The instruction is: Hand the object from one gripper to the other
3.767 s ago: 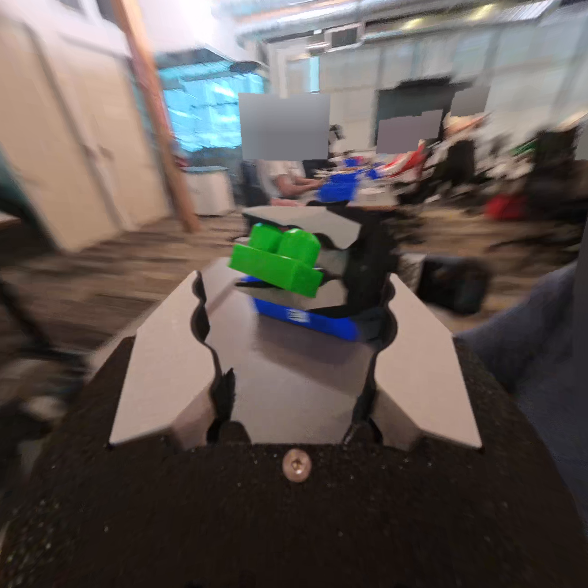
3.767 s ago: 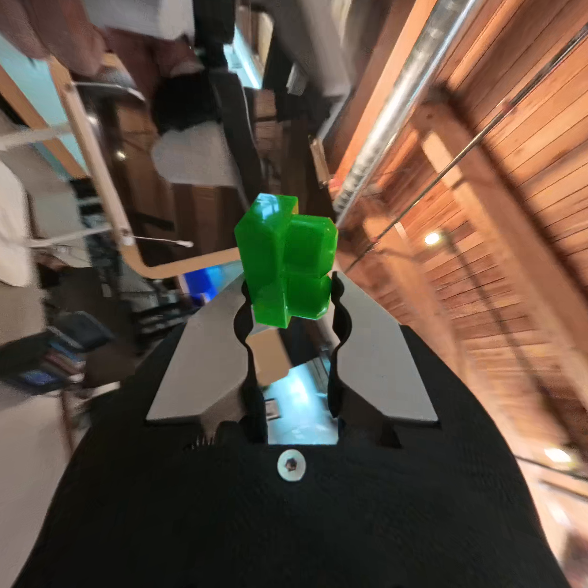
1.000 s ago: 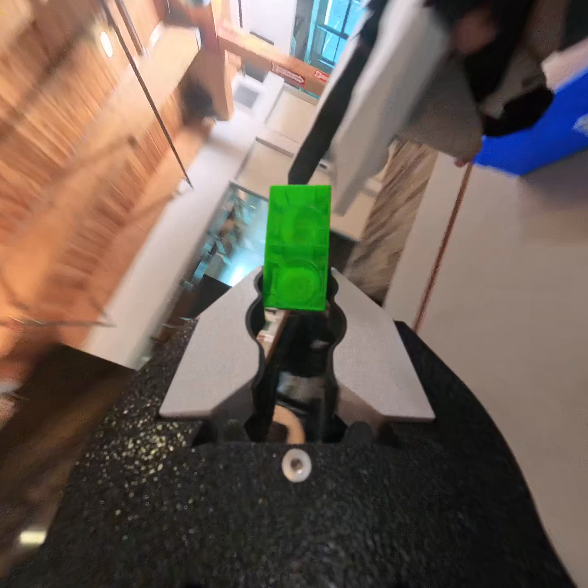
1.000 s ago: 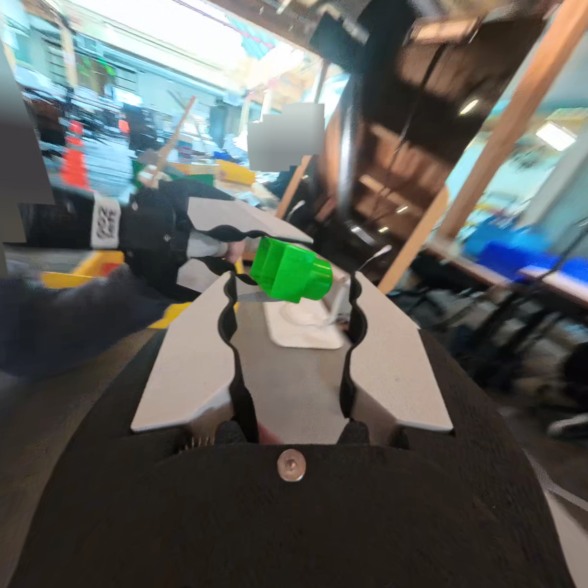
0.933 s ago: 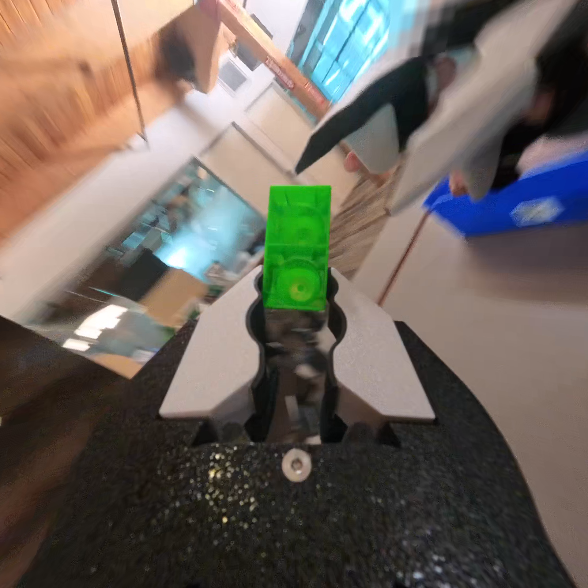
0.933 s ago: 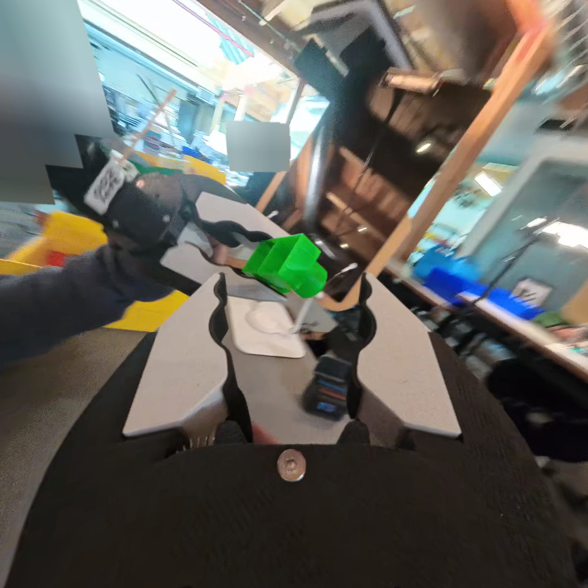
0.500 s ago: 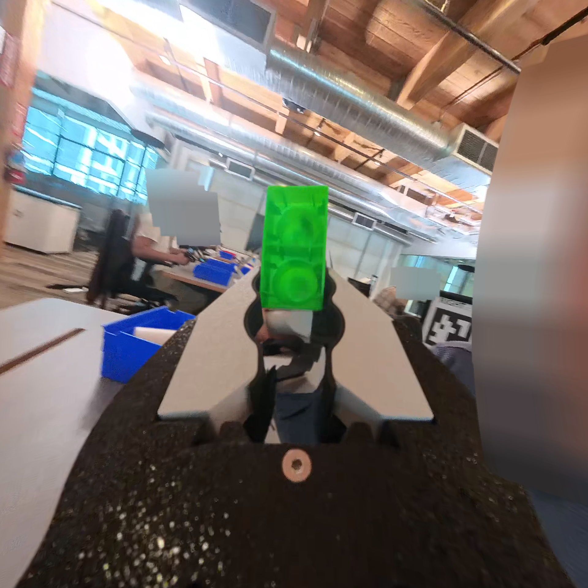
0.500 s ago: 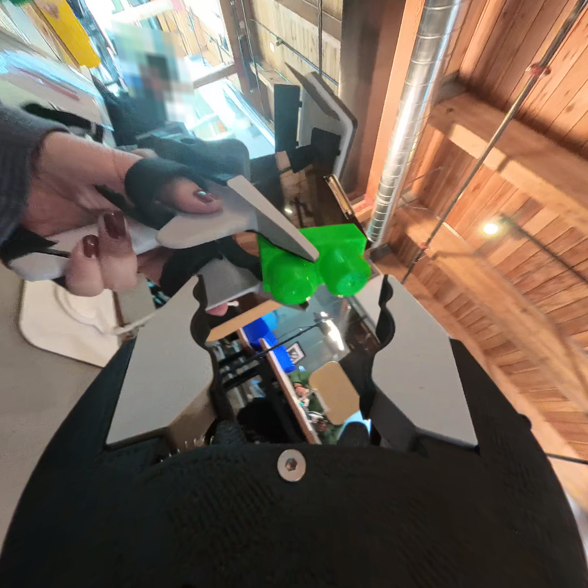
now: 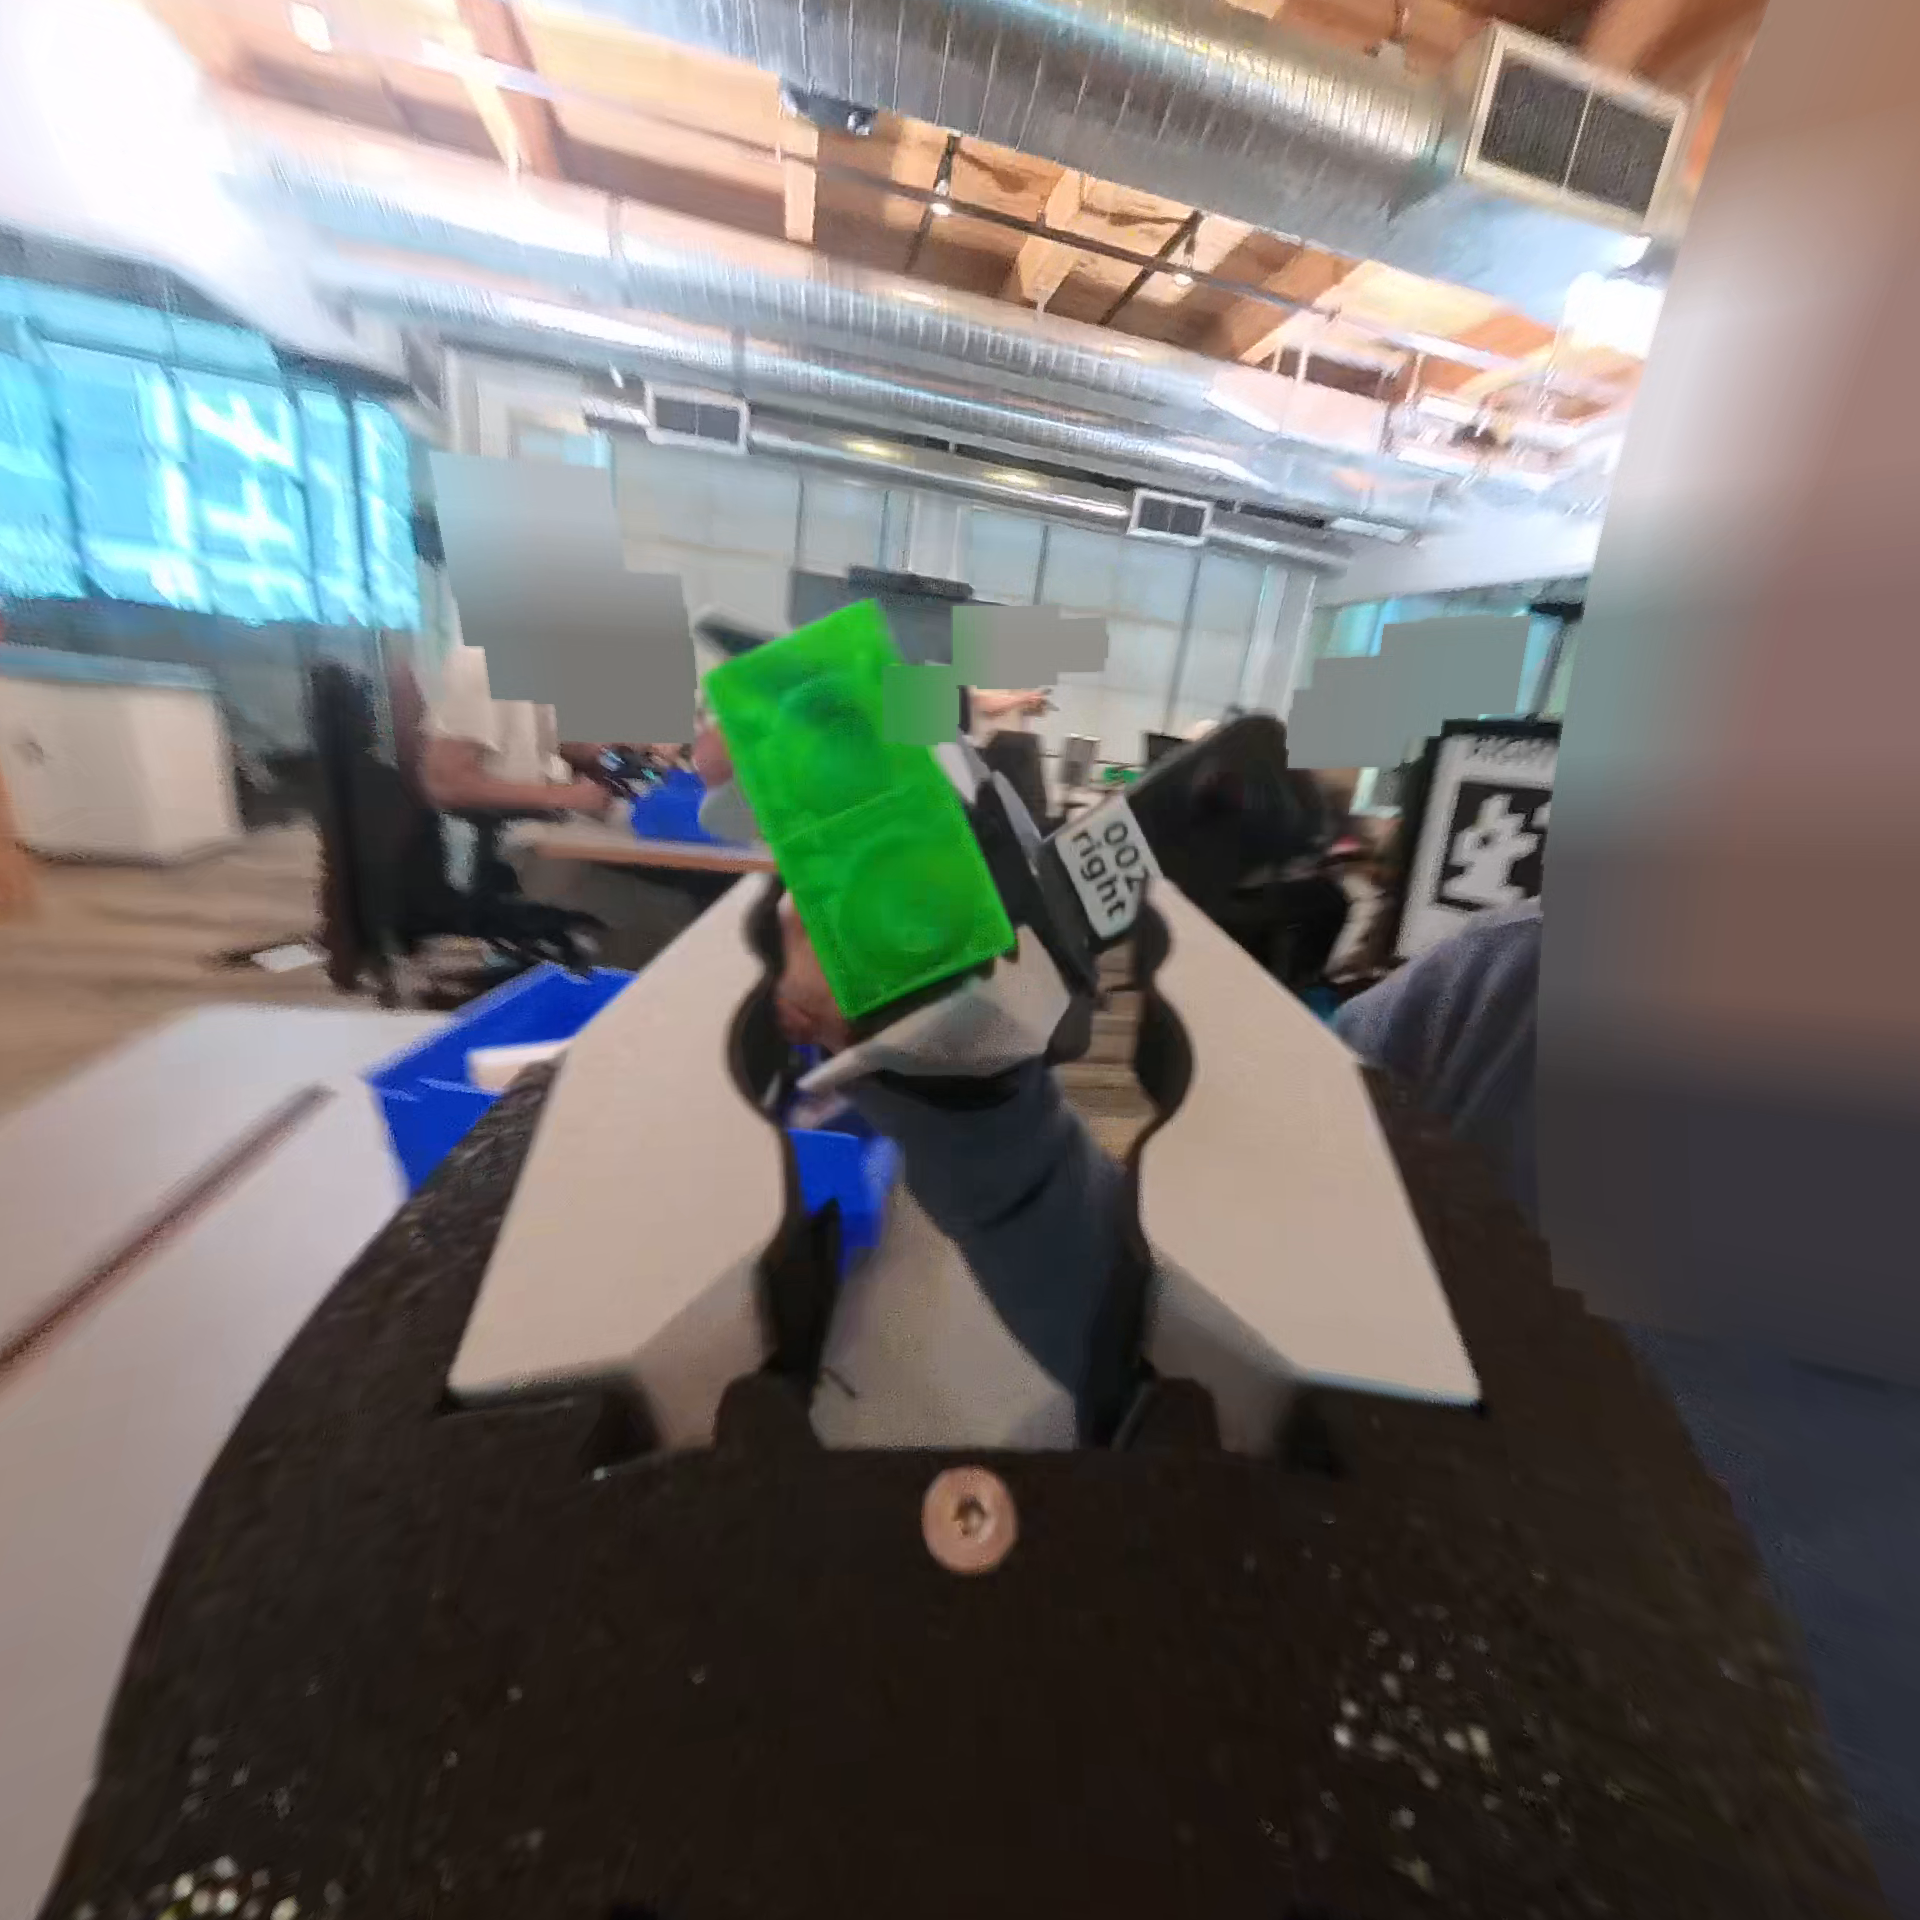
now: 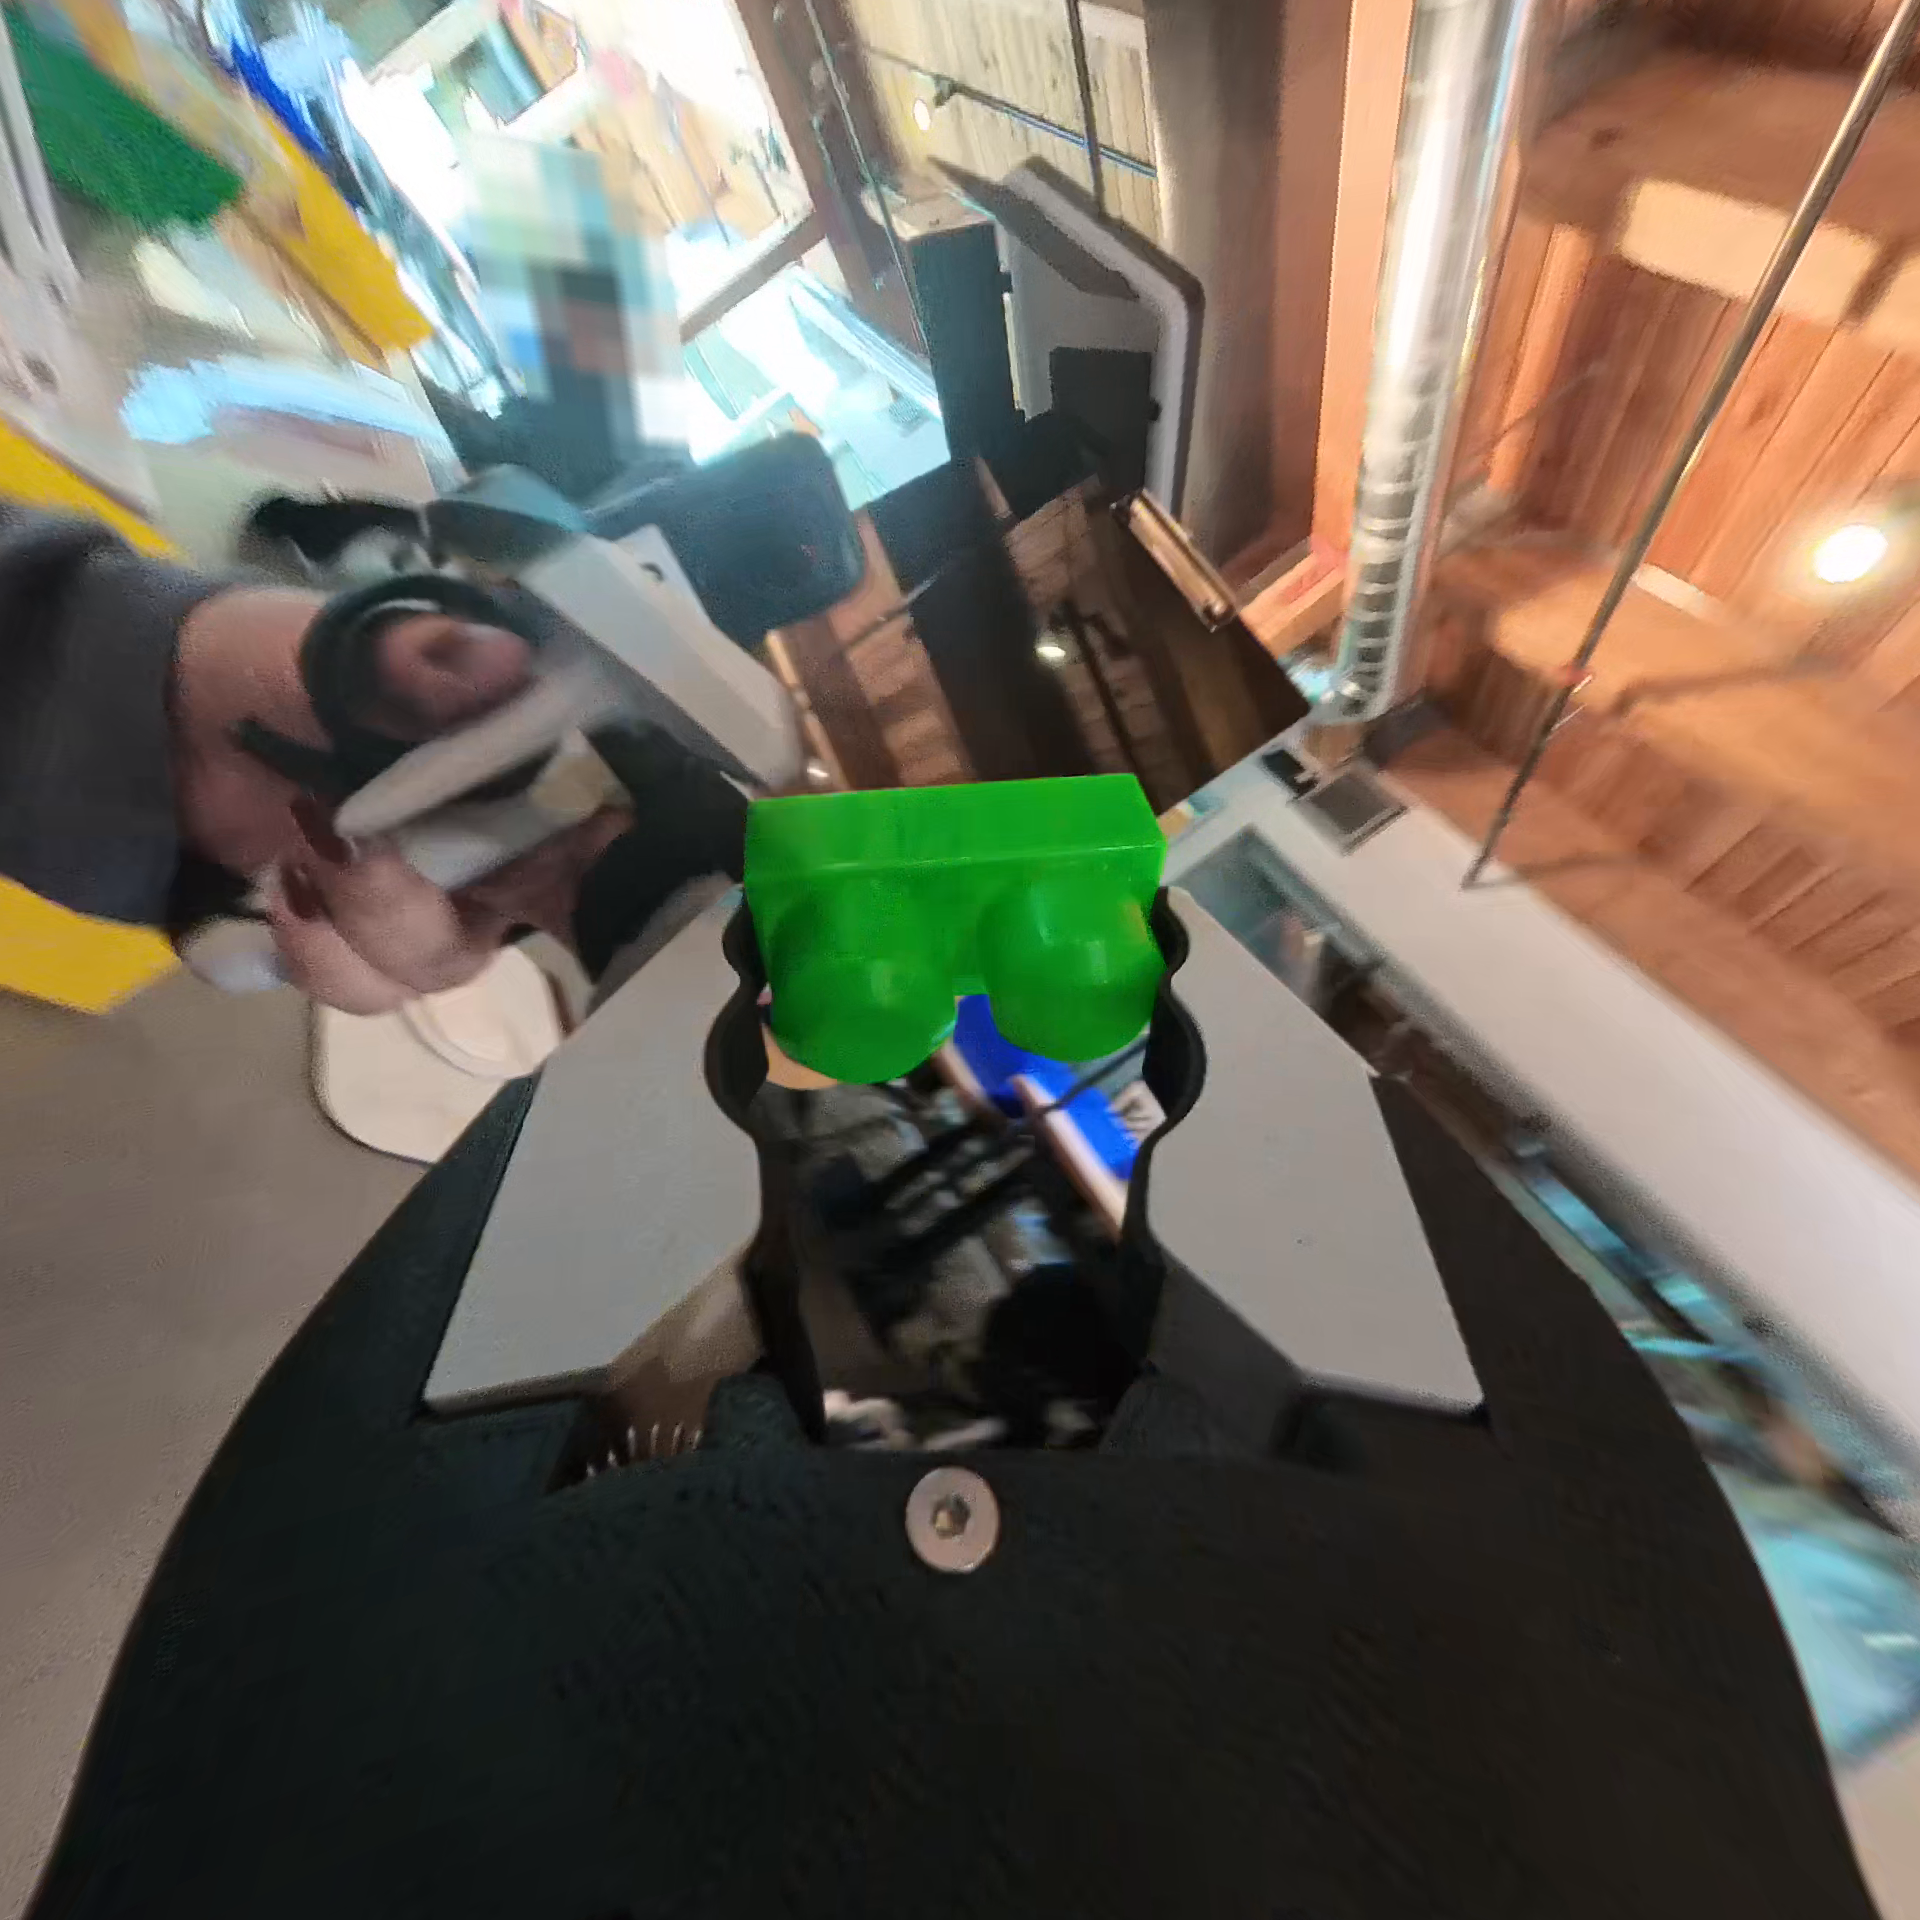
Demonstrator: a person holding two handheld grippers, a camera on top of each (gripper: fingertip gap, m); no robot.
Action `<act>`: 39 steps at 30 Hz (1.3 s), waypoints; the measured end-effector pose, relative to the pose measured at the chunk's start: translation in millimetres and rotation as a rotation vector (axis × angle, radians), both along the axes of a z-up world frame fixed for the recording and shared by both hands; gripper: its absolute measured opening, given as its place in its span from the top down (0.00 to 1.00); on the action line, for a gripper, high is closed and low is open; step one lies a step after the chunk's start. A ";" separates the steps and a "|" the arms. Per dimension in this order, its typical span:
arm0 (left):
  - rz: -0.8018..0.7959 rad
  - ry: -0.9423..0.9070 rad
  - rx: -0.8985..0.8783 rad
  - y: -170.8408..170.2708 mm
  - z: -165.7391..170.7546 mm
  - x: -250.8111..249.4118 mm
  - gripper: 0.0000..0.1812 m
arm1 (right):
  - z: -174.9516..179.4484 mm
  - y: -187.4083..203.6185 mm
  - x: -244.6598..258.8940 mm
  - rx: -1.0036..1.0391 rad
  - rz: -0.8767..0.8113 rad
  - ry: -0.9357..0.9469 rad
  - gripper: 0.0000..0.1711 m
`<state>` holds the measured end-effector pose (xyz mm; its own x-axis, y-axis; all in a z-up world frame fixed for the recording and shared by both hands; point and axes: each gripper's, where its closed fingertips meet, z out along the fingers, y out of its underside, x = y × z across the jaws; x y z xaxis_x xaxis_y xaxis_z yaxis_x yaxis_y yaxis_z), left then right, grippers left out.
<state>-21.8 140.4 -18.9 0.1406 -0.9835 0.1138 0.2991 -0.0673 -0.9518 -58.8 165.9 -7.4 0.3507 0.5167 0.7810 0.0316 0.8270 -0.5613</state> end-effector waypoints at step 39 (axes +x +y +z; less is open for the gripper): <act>-0.006 -0.363 -0.239 30.8 20.0 -29.7 0.80 | -1.0 -13.7 1.7 0.199 -0.004 0.011 0.53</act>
<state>-51.5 171.3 1.2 0.0443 -0.9243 0.3791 0.6109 -0.2752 -0.7423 -57.0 152.2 -8.4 0.3612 0.3508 0.8640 0.0297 0.9217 -0.3867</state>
